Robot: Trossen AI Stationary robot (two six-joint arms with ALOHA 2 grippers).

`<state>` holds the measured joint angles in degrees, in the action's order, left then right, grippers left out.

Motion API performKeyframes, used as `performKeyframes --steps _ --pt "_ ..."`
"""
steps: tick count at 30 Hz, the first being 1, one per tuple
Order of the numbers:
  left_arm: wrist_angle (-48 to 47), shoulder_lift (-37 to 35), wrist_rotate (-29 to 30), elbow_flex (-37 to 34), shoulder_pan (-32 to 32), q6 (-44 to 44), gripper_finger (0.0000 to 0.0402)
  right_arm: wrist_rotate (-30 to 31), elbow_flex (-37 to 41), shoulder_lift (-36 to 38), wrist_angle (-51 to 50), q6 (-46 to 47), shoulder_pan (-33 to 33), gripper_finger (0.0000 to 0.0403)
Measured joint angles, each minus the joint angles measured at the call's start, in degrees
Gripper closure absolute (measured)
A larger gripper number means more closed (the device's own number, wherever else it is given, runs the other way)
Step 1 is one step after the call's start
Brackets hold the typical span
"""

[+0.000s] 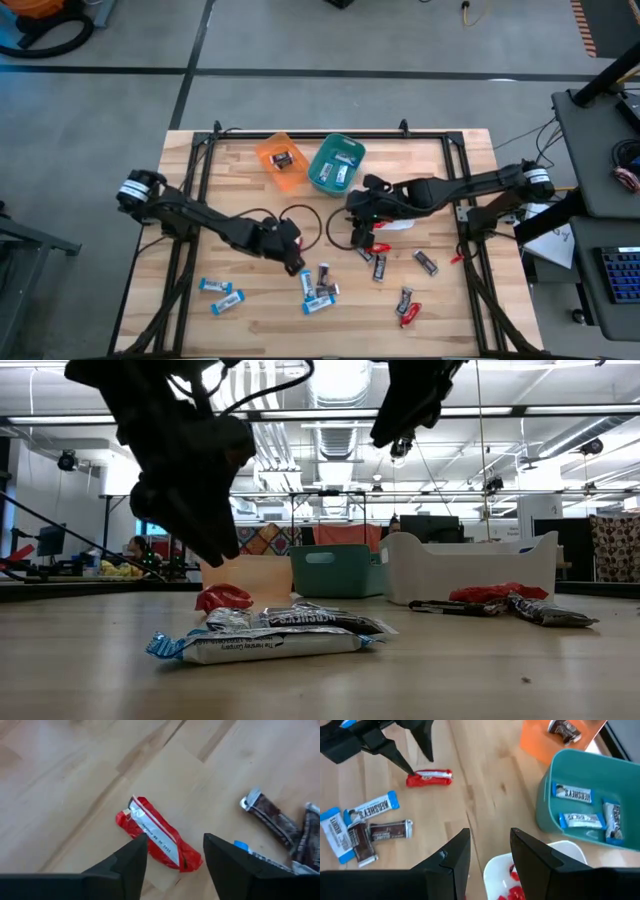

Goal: Sort candy
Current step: Put the top left red chocolate bar into the white bin

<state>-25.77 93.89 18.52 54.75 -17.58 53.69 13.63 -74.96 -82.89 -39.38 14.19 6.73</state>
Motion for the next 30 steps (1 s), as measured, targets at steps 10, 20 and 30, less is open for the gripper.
performKeyframes --steps 10,20,30 --pt "-0.16 5.94 0.47 2.77 -0.29 1.08 0.0181 -0.04 0.0 0.0 -3.61 4.85 2.56 0.0268" --pt "-0.38 9.11 1.44 2.77 -0.29 2.94 0.0216 -0.03 0.0 0.0 -3.63 6.3 3.53 0.0268" --pt "-0.4 9.11 1.41 2.77 -0.29 2.91 0.0309 -0.02 0.0 0.0 -3.61 6.41 3.53 0.0268"
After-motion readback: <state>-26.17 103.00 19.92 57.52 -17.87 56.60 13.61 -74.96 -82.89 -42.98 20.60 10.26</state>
